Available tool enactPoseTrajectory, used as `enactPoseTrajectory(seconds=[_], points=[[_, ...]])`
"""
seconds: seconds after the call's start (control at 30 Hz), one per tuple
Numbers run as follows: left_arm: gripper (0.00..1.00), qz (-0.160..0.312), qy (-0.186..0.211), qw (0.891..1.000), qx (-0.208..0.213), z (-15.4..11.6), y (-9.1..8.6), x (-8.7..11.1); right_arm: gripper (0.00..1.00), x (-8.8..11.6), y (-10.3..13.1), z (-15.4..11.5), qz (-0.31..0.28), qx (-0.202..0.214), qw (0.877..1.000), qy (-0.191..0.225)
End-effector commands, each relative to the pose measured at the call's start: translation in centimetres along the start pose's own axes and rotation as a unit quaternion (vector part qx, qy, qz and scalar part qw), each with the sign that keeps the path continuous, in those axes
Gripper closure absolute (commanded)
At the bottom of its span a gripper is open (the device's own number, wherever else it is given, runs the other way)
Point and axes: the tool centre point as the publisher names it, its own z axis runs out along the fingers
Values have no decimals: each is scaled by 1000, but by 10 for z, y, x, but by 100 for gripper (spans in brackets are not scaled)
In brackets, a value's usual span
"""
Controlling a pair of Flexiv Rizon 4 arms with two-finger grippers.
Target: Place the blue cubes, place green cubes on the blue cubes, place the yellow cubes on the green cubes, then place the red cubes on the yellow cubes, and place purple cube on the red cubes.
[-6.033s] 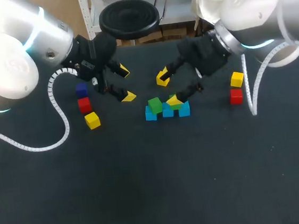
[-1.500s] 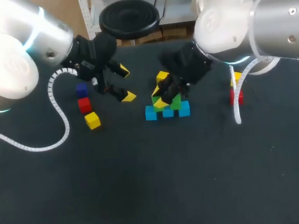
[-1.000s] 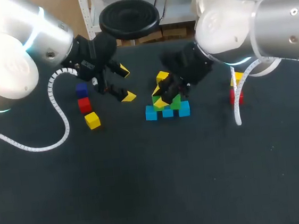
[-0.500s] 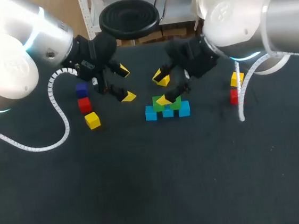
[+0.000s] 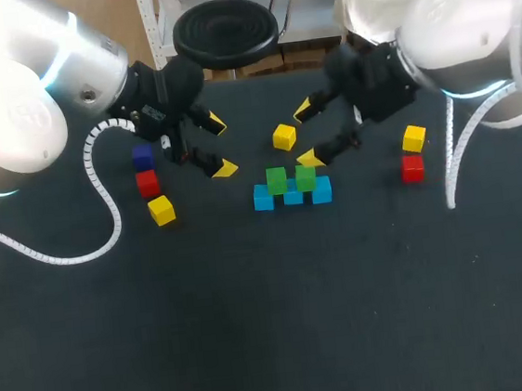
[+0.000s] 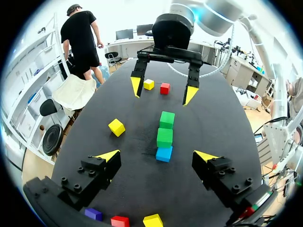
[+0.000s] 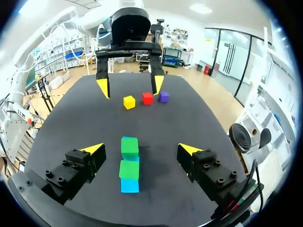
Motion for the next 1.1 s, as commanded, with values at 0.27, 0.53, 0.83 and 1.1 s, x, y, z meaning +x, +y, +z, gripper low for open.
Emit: enactPoseTrajectory(seconds=[0.27, 0.53, 0.83, 1.1], points=[[0, 2, -3, 1000, 0, 0, 0, 2, 0, -5, -8, -4, -2, -12, 1000, -9], [0, 2, -3, 1000, 0, 0, 0, 2, 0, -5, -8, -4, -2, -12, 1000, -9], [0, 2, -3, 1000, 0, 0, 0, 2, 0, 7, -26, 3, -2, -20, 999, -30], [0, 2, -3, 1000, 0, 0, 0, 2, 0, 16, -62, 10, -14, -24, 998, -59]])
